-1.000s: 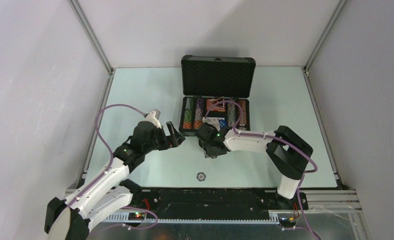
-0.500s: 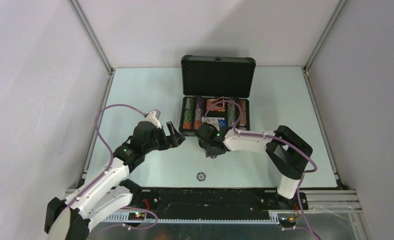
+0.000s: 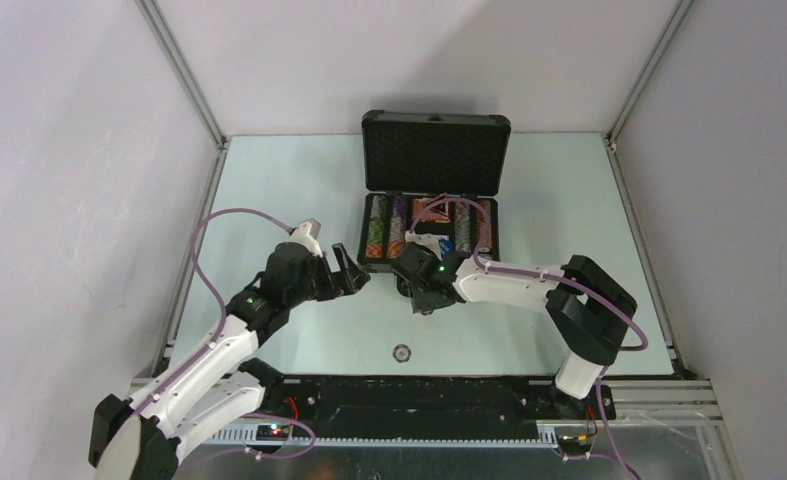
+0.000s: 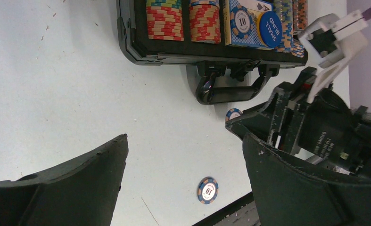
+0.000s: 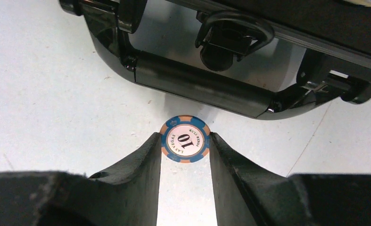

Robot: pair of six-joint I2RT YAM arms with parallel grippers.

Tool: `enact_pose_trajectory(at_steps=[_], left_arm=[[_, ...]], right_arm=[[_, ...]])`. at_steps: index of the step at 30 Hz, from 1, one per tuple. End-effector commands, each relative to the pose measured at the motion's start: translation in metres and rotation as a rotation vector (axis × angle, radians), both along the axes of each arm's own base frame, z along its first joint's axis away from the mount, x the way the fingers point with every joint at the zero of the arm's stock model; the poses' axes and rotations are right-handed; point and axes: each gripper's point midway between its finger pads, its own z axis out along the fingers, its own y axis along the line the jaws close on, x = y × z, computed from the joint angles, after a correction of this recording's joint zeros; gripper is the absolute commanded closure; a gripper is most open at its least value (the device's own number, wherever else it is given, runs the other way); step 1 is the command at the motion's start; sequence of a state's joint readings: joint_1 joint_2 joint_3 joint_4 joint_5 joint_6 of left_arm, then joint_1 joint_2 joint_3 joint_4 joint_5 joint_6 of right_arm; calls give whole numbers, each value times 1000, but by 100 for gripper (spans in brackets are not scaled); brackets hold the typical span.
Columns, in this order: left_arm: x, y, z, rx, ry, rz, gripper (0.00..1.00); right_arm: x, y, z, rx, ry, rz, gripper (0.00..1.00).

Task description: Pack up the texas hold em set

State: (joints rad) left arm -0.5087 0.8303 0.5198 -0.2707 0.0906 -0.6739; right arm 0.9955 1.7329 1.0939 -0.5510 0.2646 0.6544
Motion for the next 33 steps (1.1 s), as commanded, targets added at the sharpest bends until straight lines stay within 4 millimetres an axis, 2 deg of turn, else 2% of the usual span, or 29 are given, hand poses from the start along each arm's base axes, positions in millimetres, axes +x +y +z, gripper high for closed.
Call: enact_pose_trajectory(at_steps=[1, 14, 22, 27, 30, 33], left_arm=[[-1, -5, 4, -16, -16, -22, 4], [-1, -5, 3, -12, -12, -22, 4], [1, 0, 1, -4, -18, 11, 5], [6, 23, 12, -3, -28, 107, 6], [13, 50, 27, -34, -42, 196, 7], [11, 73, 30, -11, -31, 248, 7]], right_arm=[[3, 2, 28, 37, -48, 5, 58], [20, 12, 67, 78, -115, 31, 57], [7, 33, 60, 121, -77, 68, 53], [1, 54, 57, 125, -66, 90, 50], [-5, 70, 52, 116, -56, 122, 46], [-10, 91, 51, 126, -53, 154, 42]])
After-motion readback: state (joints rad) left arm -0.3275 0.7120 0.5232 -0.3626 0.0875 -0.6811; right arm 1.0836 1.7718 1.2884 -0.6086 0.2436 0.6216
